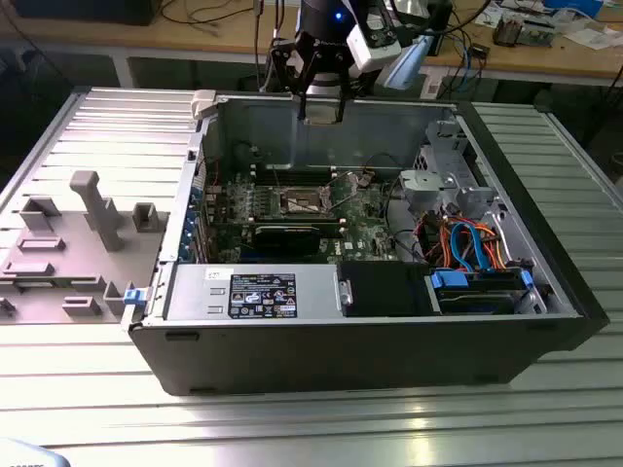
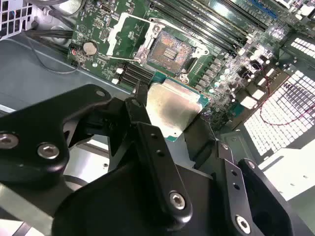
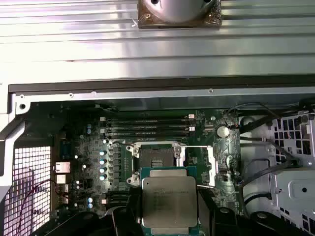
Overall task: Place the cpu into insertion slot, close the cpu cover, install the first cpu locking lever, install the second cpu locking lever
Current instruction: 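Place the cpu into insertion slot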
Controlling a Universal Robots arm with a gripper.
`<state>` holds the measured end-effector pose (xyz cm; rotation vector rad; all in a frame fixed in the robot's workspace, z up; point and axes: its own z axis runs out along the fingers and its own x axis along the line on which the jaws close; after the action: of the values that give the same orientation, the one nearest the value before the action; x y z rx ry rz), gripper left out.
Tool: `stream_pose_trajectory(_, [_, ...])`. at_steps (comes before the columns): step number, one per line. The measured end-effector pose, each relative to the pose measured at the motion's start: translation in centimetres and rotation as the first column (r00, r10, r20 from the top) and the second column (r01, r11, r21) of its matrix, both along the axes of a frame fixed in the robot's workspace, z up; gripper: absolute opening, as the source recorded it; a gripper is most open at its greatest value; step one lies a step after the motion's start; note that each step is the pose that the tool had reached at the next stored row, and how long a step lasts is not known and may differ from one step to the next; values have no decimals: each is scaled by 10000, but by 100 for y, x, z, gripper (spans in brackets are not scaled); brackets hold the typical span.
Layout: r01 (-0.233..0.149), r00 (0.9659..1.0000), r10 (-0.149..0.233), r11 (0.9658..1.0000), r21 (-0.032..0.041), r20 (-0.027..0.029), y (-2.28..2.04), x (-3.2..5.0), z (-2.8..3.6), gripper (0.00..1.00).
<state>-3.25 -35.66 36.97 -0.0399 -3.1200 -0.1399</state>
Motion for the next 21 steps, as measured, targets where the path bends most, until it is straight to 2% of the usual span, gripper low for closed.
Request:
stream_pose_trajectory(3, [1, 10000, -1, 10000, -3, 0, 0, -3, -35, 55])
stream_pose_trajectory(21, [0, 10000, 0, 10000, -3, 0, 0, -3, -78, 55])
